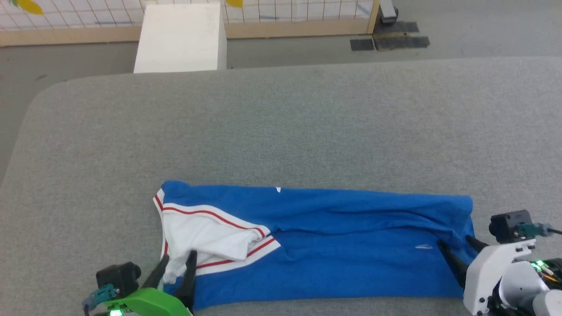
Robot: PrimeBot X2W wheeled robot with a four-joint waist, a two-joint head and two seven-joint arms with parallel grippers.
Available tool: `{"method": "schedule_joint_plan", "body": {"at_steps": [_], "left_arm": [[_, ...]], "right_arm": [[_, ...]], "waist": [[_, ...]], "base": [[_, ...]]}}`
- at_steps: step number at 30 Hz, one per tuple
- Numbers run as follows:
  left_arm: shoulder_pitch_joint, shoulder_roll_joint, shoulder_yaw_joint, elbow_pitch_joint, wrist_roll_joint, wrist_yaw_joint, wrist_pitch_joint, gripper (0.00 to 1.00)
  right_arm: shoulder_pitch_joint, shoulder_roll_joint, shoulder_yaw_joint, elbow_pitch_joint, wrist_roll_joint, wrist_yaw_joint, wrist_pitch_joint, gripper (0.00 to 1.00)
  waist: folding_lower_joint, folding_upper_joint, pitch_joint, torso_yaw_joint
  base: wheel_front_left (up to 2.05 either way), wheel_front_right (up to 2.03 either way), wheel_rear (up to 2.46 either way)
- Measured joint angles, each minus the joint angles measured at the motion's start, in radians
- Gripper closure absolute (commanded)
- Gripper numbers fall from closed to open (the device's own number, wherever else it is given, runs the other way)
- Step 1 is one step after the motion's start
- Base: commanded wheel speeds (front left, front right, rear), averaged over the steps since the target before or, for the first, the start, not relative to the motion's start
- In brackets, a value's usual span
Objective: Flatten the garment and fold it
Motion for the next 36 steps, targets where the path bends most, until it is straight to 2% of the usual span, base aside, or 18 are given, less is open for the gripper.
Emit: {"method": "schedule_joint_plan", "body": {"at_steps": [6, 10, 15, 19, 21, 27, 36], "left_arm": [[-0.048, -0.038, 0.068, -0.002, 0.102, 0.011, -0.088, 0.0], [-0.092, -0.083, 0.164, -0.025, 0.248, 0.011, -0.091, 0.0], [-0.117, -0.163, 0.291, -0.035, 0.414, -0.036, -0.095, 0.0], [-0.122, -0.196, 0.353, -0.013, 0.524, -0.07, -0.095, 0.0], [-0.121, -0.203, 0.368, 0.016, 0.579, -0.082, -0.095, 0.0], [-0.111, -0.266, 0.44, 0.035, 0.633, -0.113, -0.095, 0.0], [-0.1, -0.324, 0.488, 0.071, 0.693, -0.174, -0.095, 0.0]], "right_arm": [[0.08, 0.09, -0.094, -0.107, -0.048, 0.0, -0.126, 0.0], [0.099, 0.153, -0.142, -0.143, -0.091, 0.0, -0.215, 0.0], [0.099, 0.225, -0.188, -0.137, -0.128, 0.0, -0.274, 0.0], [0.074, 0.257, -0.213, -0.097, -0.156, 0.0, -0.281, 0.0], [0.052, 0.27, -0.247, -0.063, -0.187, 0.0, -0.263, 0.0], [-0.024, 0.287, -0.326, 0.055, -0.212, 0.0, -0.169, 0.0], [-0.12, 0.289, -0.354, 0.248, -0.255, 0.0, 0.034, 0.0]], "waist": [[0.0, 0.0, -0.042, 0.011], [0.0, 0.0, -0.06, 0.02], [0.0, 0.0, -0.067, 0.02], [0.0, 0.0, -0.072, 0.009], [0.0, 0.0, -0.078, 0.003], [0.0, 0.0, -0.093, -0.017], [0.0, 0.0, -0.093, -0.004]], "base": [[0.0, 0.0, 0.0], [0.0, 0.0, 0.0], [0.0, 0.0, 0.0], [0.0, 0.0, 0.0], [0.0, 0.0, 0.0], [0.0, 0.0, 0.0], [0.0, 0.0, 0.0]]}}
